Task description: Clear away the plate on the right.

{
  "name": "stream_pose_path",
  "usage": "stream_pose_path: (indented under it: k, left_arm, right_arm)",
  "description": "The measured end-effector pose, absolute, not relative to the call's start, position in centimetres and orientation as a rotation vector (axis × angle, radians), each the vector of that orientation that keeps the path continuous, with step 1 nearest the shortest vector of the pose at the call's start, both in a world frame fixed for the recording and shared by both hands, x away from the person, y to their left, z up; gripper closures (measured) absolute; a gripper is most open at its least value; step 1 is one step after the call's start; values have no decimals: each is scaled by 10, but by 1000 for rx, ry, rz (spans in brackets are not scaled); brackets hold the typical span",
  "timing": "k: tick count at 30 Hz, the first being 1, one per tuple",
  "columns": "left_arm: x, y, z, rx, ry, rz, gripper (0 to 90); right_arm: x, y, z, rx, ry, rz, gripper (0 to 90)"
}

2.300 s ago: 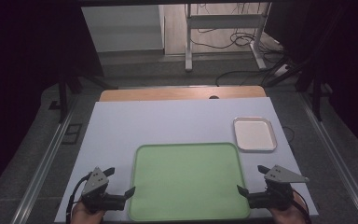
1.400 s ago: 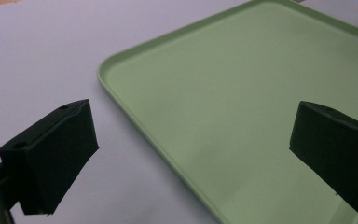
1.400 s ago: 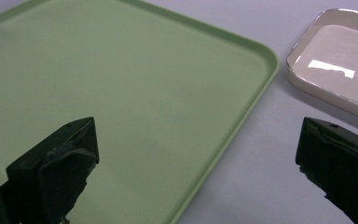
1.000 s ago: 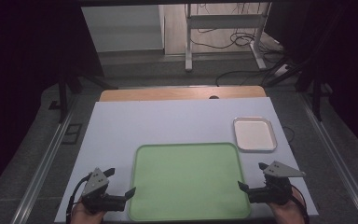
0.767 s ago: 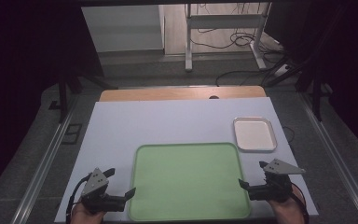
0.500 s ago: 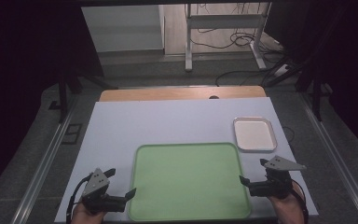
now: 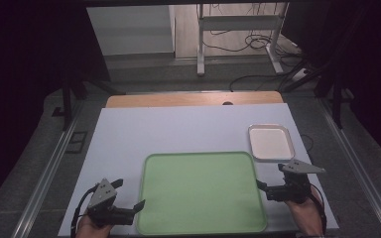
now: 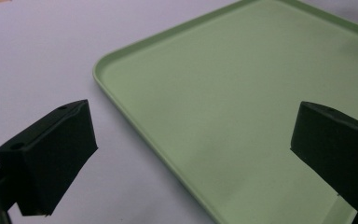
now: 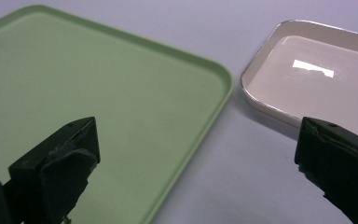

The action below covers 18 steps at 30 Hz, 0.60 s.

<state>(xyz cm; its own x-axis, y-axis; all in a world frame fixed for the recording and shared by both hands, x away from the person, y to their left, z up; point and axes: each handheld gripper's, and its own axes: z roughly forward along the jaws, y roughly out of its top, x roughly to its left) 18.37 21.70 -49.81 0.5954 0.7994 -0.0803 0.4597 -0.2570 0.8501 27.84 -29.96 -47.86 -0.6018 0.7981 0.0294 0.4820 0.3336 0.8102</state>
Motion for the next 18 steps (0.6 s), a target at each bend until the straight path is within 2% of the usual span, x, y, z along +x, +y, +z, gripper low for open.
stream_pose_path:
  k: [18]
  left_arm:
    - [184,217,-498,1903,1010,458,0]
  right_arm:
    - [309,-309,-478,1127,2186,1150,0]
